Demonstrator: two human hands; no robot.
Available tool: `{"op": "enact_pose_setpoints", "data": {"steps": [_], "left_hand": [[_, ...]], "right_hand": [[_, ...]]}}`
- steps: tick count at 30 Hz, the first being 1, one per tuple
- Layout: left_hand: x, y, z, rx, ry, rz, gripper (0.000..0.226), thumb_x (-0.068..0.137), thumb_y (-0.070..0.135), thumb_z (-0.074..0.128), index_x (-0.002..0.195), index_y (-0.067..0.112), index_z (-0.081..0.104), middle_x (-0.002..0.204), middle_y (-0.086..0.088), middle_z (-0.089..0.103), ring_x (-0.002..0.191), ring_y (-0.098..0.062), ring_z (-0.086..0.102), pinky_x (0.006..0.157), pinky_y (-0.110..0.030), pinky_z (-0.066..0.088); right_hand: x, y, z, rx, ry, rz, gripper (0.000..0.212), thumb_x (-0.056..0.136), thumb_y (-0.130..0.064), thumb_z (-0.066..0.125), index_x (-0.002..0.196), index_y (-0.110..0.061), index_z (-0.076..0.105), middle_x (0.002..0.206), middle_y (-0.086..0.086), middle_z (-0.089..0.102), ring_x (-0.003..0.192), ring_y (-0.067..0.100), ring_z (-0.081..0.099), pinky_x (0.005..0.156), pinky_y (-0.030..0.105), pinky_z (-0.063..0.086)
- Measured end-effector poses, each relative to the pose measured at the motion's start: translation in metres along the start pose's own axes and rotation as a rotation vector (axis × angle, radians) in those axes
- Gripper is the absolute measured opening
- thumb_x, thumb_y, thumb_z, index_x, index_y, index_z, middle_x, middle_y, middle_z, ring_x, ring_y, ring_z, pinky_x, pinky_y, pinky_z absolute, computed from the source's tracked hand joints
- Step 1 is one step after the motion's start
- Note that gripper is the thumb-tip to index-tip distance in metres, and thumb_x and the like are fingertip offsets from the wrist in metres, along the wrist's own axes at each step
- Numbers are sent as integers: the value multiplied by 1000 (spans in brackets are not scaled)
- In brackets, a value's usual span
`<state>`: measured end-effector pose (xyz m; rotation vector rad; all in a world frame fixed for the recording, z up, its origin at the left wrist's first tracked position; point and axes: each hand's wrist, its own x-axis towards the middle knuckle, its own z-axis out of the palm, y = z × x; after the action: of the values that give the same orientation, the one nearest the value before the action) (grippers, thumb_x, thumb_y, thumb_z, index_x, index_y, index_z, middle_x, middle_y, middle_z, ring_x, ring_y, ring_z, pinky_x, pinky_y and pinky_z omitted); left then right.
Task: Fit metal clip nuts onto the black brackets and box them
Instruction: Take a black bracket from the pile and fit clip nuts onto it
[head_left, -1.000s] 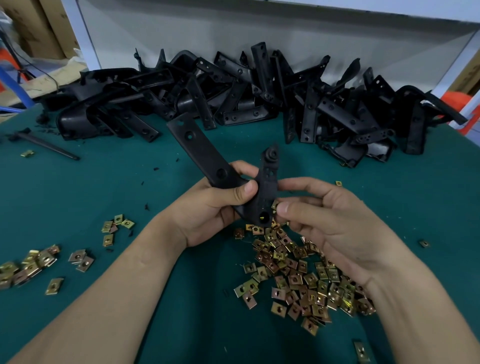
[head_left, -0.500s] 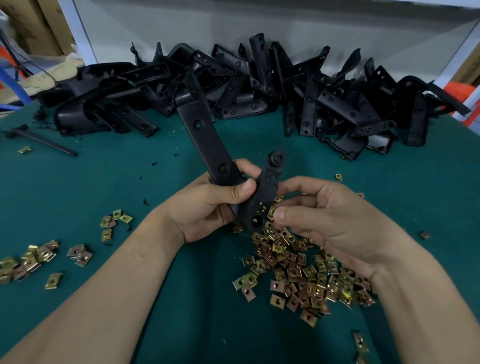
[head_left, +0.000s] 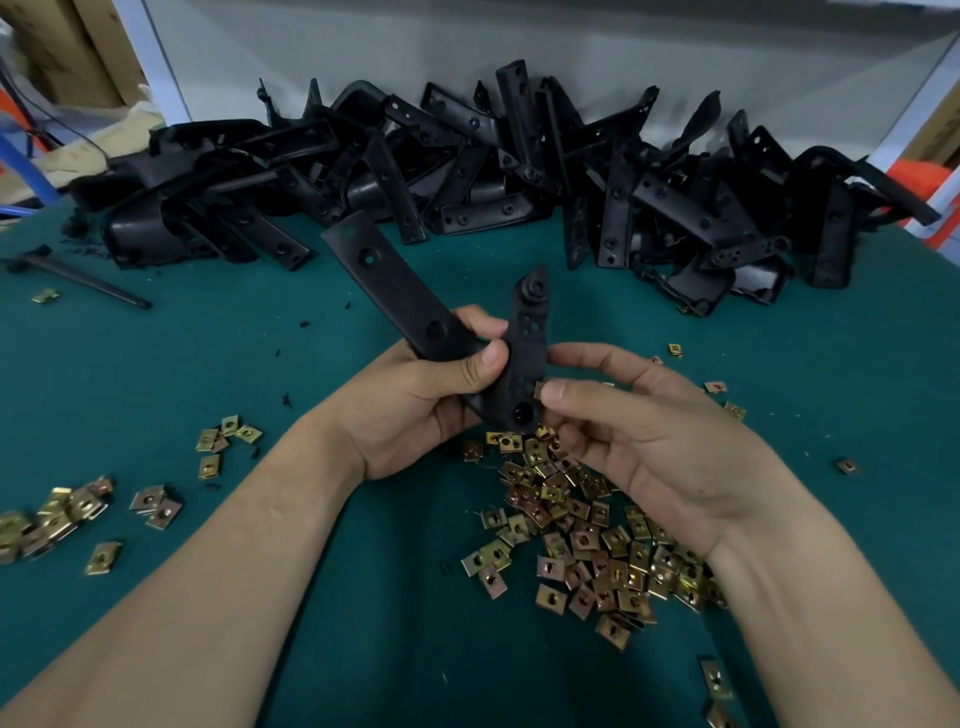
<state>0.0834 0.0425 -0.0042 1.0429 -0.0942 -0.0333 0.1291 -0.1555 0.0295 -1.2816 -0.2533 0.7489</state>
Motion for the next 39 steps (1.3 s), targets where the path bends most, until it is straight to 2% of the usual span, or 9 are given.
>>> {"op": "enact_pose_setpoints", "data": {"steps": [9, 13, 18, 20, 22, 26, 32, 36, 39], "left_hand": [[1, -2, -1, 32, 23, 0, 12, 80, 15, 70, 82, 26, 74, 98, -5, 76, 87, -18, 74, 74, -29, 59], [1, -3, 1, 76, 8, -16, 15, 83, 13, 66, 81, 26, 73, 95, -3, 76, 87, -18, 72, 77, -29, 59], [1, 1, 1, 4, 16, 27, 12, 83, 15, 71, 82, 27, 73, 92, -1, 75, 83, -16, 73, 72, -29, 59], [1, 4, 1, -66, 52, 68, 9, 81, 18, 71, 81, 27, 73, 93, 0, 76, 82, -15, 73, 73, -29, 60], [3, 7, -2, -125, 119, 110, 13, 86, 17, 66, 80, 26, 73, 104, 0, 77, 84, -12, 72, 72, -27, 59], [6, 10, -6, -249, 219, 134, 15, 89, 9, 58, 96, 20, 64, 119, -2, 74, 92, -11, 73, 70, -26, 58], [8, 9, -5, -234, 216, 78, 29, 86, 7, 62, 112, 20, 63, 117, -7, 74, 90, -14, 73, 70, -30, 58], [8, 8, -6, -225, 222, 59, 27, 86, 8, 64, 110, 20, 65, 119, -10, 74, 94, -17, 73, 73, -32, 59], [8, 8, -6, -226, 219, 56, 26, 85, 8, 66, 108, 19, 67, 118, -10, 74, 92, -17, 74, 70, -31, 59]], "right_hand": [[5, 11, 6, -81, 74, -73, 41, 61, -23, 86, 102, -21, 78, 75, -4, 68, 62, 2, 54, 56, 17, 46], [5, 14, 7, -121, 68, -71, 24, 78, -11, 80, 101, -16, 78, 71, -6, 63, 59, 2, 51, 53, 15, 43], [2, 10, 13, -81, 2, -95, 31, 78, -21, 78, 109, -18, 76, 69, -9, 63, 57, 3, 52, 51, 14, 42], [2, 12, 14, -223, 84, -193, 21, 85, -26, 75, 106, -25, 75, 72, -12, 68, 61, 1, 59, 54, 14, 45], [4, 17, 12, -635, 235, -368, 10, 94, -26, 69, 103, -30, 73, 83, -17, 72, 76, -3, 64, 66, 10, 47], [4, 28, 13, -1244, 110, -400, 12, 89, -35, 71, 101, -36, 75, 94, -22, 58, 92, -16, 49, 74, -1, 33], [5, 32, 17, -1274, 122, -415, 6, 88, -30, 74, 91, -35, 72, 88, -20, 54, 94, -20, 46, 77, -3, 32], [4, 31, 16, -1233, 101, -423, 16, 89, -16, 71, 85, -30, 64, 74, -18, 57, 79, -12, 55, 63, 2, 38], [4, 33, 18, -1242, 100, -446, 11, 90, -24, 69, 97, -33, 67, 82, -20, 60, 86, -6, 55, 68, 5, 39]]}}
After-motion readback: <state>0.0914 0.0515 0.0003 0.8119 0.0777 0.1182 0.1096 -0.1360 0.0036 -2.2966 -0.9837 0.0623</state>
